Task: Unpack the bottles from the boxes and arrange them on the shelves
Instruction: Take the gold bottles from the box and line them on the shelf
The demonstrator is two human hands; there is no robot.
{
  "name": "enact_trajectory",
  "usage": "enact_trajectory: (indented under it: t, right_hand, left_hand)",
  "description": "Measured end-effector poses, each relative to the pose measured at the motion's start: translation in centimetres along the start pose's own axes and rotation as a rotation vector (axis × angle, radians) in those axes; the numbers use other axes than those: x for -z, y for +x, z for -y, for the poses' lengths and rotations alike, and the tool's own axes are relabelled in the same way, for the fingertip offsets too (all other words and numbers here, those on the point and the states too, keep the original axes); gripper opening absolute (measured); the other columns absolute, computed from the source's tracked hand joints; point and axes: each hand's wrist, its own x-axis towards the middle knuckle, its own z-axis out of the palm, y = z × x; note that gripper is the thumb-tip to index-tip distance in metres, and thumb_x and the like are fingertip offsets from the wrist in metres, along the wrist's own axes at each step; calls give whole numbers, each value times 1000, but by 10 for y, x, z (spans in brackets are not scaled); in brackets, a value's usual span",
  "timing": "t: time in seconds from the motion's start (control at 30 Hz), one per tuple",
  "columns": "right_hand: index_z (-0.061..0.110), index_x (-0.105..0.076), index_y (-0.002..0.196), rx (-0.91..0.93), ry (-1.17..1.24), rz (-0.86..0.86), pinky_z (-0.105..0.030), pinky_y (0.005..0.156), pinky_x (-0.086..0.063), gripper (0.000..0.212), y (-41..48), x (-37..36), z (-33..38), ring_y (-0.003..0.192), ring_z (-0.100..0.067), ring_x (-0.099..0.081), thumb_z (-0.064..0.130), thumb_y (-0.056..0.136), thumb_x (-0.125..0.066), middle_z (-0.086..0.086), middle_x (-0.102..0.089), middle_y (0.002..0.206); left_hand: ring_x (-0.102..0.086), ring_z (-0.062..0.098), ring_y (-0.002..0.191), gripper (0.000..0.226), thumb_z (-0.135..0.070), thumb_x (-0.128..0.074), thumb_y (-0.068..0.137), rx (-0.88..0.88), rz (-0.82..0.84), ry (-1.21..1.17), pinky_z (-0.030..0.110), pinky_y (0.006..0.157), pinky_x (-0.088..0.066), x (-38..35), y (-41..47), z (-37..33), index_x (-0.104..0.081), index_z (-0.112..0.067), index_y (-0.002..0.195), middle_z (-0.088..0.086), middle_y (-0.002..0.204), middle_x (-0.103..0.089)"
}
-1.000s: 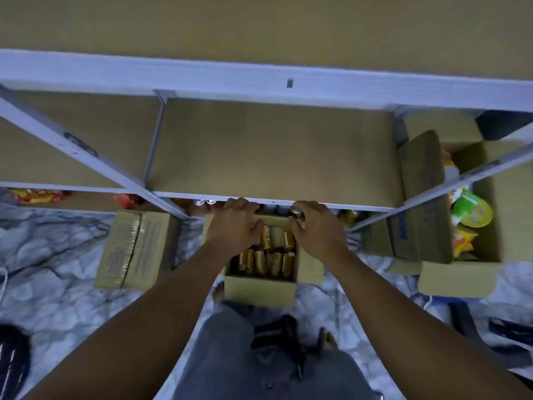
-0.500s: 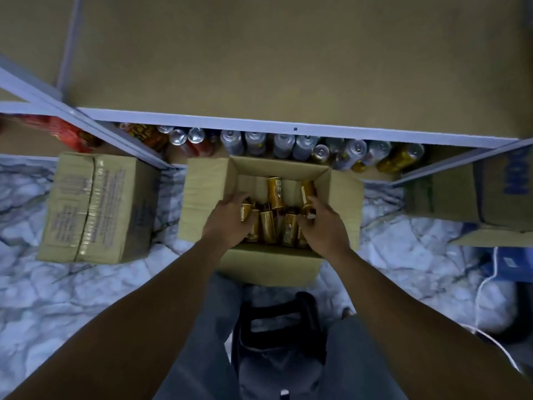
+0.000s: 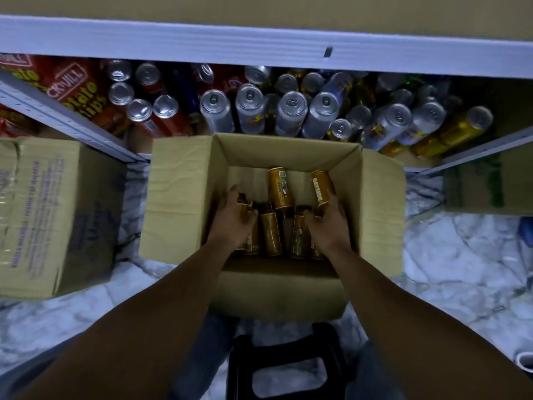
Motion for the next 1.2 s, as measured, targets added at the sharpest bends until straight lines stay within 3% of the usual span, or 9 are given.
enact_trajectory:
  t: [0.07,0.17,0.4,0.53,0.67,0.9,1.03,1.13,1.2]
  right_hand:
    - [32,-15,159,-2,31,-24,-46,104,-50,80,11,-8,-8,137,-30,-47,32,96,-65,-8,-36,158]
    - [30,-13,160,2,40,-56,-46,110,-44,83,26,-18,-17,140,-30,-43,29,96,-66,-7,-33,160]
    - [26,-19,160,49,-36,-114,-48,117,-36,83,49,-34,-28,151,-31,-23,21,93,-69,-6,-8,167]
    - [30,-24,158,93,-105,-121,-48,115,-38,86,58,-43,-30,150,-33,-22,17,89,-73,-8,-11,165]
    - [32,-22,158,24,-97,-83,-56,109,-44,89,66,-54,-35,148,-37,-24,23,88,-76,-9,-15,163]
    - [34,-20,159,-37,-4,-152,-56,106,-47,89,73,-55,-33,139,-35,-41,12,90,-71,-9,-28,158]
    - [27,-31,155,14,43,-268,-40,99,-50,77,64,-50,-25,131,-33,-50,15,90,-71,-12,-41,150]
    - [17,-44,146,157,89,-393,-34,97,-49,69,59,-45,-18,127,-29,-52,14,85,-76,-13,-49,142]
    - [17,-45,145,164,167,-355,-30,99,-46,72,60,-44,-15,127,-24,-53,14,82,-80,-10,-57,138]
  left_hand:
    - [-39,28,144,82,-31,-66,97,32,-3,-46,49,114,-41,-7,10,6,-15,-30,160,4,161,-31]
    - [-28,26,150,85,-30,-66,97,56,-11,-129,45,119,-34,-17,21,13,-10,-30,162,2,166,-24]
    - [-30,26,149,92,-13,-74,90,114,-85,-260,44,115,-38,-35,41,23,-18,-31,161,3,162,-30]
    - [-36,26,146,89,-7,-75,88,160,-109,-180,40,113,-37,-38,49,24,-25,-25,160,5,158,-40]
    - [-46,22,138,81,-4,-73,88,61,-121,-250,42,112,-43,-42,54,23,-35,-27,156,3,152,-48]
    - [-49,11,133,88,-7,-75,88,-79,-131,-317,34,106,-47,-46,63,15,-29,-38,156,-5,151,-48]
    - [-53,8,127,92,-9,-78,85,-102,-179,-395,21,97,-47,-44,62,8,-27,-34,157,-3,148,-50]
    - [-56,-12,111,92,-11,-80,85,-89,-183,-423,12,90,-48,-44,59,5,-28,-33,157,-18,131,-54]
    - [-54,-23,102,90,-10,-80,85,-95,-184,-423,5,85,-47,-45,59,6,-29,-29,157,-27,118,-52]
